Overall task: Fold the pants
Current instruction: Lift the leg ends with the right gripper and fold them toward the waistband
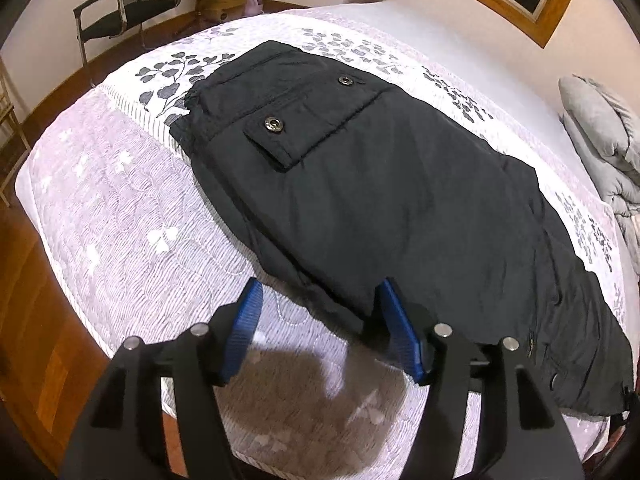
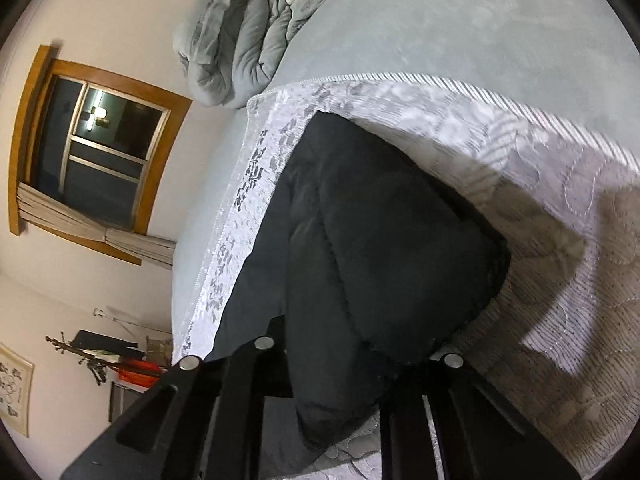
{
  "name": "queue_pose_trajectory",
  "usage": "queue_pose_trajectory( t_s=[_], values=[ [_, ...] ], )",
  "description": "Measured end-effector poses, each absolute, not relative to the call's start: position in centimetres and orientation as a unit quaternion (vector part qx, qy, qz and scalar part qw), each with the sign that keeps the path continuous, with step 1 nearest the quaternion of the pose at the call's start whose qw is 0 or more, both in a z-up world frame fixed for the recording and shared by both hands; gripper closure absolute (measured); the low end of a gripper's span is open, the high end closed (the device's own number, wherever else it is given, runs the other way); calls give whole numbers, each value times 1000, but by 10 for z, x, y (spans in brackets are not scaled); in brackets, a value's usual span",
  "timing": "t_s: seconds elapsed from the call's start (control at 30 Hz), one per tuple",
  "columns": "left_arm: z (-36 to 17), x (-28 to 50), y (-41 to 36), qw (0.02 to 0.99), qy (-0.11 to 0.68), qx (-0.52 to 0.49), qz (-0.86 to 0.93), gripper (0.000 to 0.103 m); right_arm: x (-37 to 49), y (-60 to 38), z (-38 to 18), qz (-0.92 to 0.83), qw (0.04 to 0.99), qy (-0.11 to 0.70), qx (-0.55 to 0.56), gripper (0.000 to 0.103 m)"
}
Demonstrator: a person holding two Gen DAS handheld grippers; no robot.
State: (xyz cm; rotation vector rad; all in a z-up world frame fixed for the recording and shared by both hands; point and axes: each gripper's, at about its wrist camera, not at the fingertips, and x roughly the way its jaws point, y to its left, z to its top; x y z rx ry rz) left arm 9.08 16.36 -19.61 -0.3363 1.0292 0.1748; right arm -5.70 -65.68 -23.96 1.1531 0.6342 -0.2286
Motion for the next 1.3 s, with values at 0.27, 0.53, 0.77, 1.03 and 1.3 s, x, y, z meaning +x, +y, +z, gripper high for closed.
queue_pose_trajectory(
  t_s=[0.27,0.53,0.77,1.03,1.3],
  values=[
    [-201,91,164,851,491,-170,75,41,-34,-624,-170,-122,847,307,417,91],
    [-203,90,164,853,488,-171,68,39,7,-533,-87,-79,914,305,254,91],
    [-203,89,168,853,488,-176,61,38,41,-458,-60,-44,931,315,181,91],
    [-205,89,173,852,485,-191,57,37,68,-370,-61,1,934,348,83,91],
    [-205,87,176,851,484,-195,54,35,86,-311,-87,40,920,389,31,91]
  ],
)
